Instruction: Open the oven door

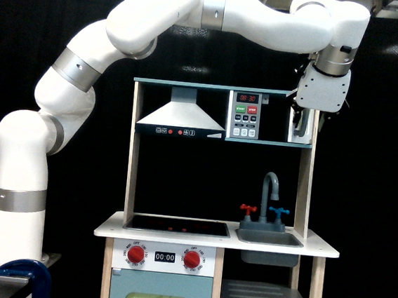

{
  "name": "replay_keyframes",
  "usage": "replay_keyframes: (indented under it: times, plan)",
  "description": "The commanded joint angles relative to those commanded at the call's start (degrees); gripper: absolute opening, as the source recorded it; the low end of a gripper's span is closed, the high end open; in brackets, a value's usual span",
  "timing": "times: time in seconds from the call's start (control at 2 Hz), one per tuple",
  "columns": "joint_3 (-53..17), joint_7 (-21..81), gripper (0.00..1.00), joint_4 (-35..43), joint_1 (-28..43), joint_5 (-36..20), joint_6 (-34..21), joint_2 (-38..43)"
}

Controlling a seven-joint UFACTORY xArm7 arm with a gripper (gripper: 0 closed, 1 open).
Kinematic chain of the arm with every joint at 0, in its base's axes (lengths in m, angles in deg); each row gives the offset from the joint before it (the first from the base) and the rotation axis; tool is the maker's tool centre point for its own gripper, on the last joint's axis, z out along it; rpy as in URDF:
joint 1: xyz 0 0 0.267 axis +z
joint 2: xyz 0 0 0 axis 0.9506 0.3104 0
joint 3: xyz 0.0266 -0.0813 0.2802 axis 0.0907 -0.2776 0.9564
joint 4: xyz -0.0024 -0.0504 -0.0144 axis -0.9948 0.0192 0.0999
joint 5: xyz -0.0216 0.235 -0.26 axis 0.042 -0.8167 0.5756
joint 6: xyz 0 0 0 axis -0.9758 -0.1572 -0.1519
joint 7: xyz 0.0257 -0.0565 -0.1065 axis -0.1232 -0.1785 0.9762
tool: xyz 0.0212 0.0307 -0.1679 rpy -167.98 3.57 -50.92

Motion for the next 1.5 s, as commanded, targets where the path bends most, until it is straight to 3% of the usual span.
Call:
replay_keyframes:
  times: [0.5,1.0,1.5]
  plan:
    - [0.61,6.44,1.0,-16.77,-4.56,-0.26,2.03,-10.94]
    - [-2.25,19.74,1.0,-36.97,-12.24,0.07,1.85,-22.57]
    - [-4.22,23.09,1.0,-38.29,-15.62,1.2,-2.28,-24.97]
